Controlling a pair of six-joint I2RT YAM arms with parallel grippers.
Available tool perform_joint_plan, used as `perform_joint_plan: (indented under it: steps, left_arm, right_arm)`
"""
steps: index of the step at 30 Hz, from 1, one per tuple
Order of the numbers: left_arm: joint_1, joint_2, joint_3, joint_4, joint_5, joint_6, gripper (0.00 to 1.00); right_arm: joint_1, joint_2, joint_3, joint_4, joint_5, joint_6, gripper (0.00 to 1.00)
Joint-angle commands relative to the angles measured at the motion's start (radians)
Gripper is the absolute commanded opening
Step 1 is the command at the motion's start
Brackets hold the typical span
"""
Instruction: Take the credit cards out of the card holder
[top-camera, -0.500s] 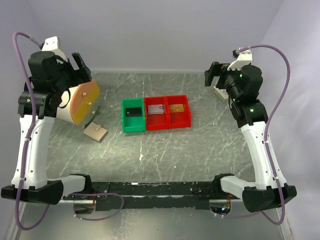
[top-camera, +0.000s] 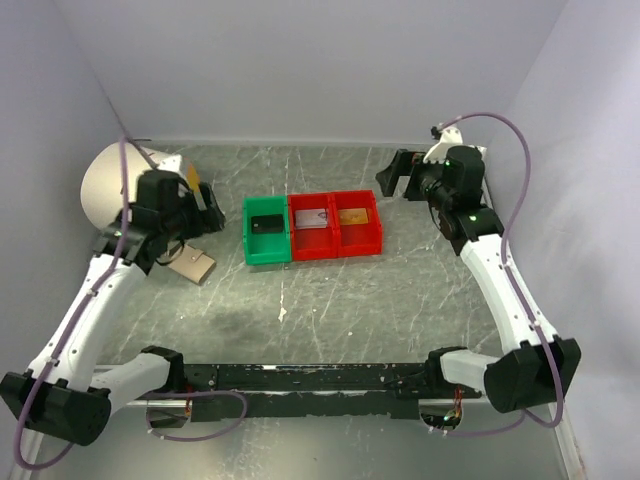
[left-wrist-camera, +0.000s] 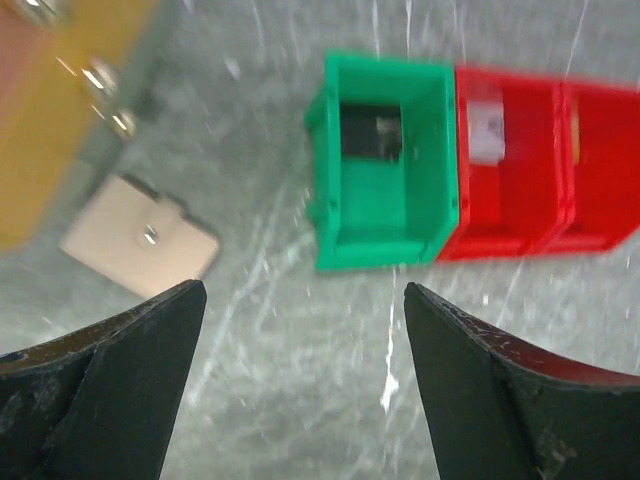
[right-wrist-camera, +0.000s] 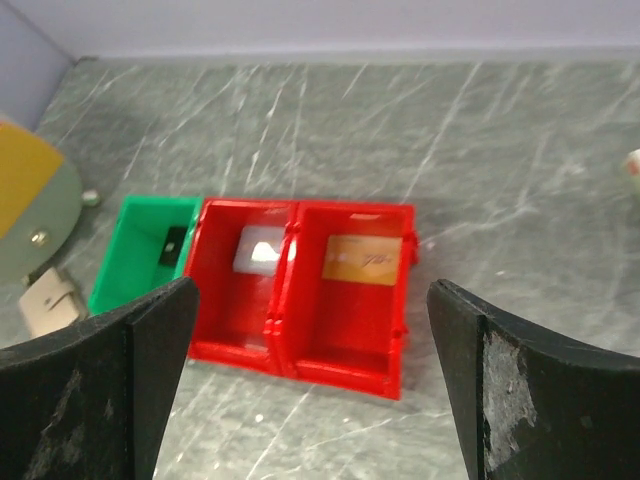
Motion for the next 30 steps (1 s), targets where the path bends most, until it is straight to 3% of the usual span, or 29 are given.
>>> perform_joint_plan:
  steps: [1, 7, 15, 20, 27, 30]
  left_arm:
    - [-0.119, -0.03, -0.142, 0.049, -0.015, -0.132, 0.91]
    - [-0.267, -0.038, -0.301, 0.024, -0.116, -0.292, 0.91]
    - [-0.318, -0.089, -0.417, -0.016, -0.237, -0.441, 0.96]
    - [-0.249, -0.09, -0.47, 0.009, -0.233, -0.471, 0.96]
    - [-0.009, 0.004, -0.506, 0.104, -0.202, -0.462, 0.92]
    - [0.044, 0.073, -0.493, 0.134, -0.236, -0.476, 0.9]
  right_arm:
    - [0.019, 0.056, -0.036, 0.053, -0.163, 0.095, 1.0]
    - [0.025, 0.084, -0.094, 0.072, -0.165, 0.199, 1.0]
    - [-0.016, 0.063, -0.227, 0.177, -0.291, 0.357, 1.0]
    - [-0.022, 0.096, -0.232, 0.179, -0.386, 0.385, 1.0]
    - [-0.024, 0.113, -0.193, 0.125, -0.384, 0.353, 0.99]
    - [-0.025, 0.109, -0.19, 0.115, -0.379, 0.347, 0.99]
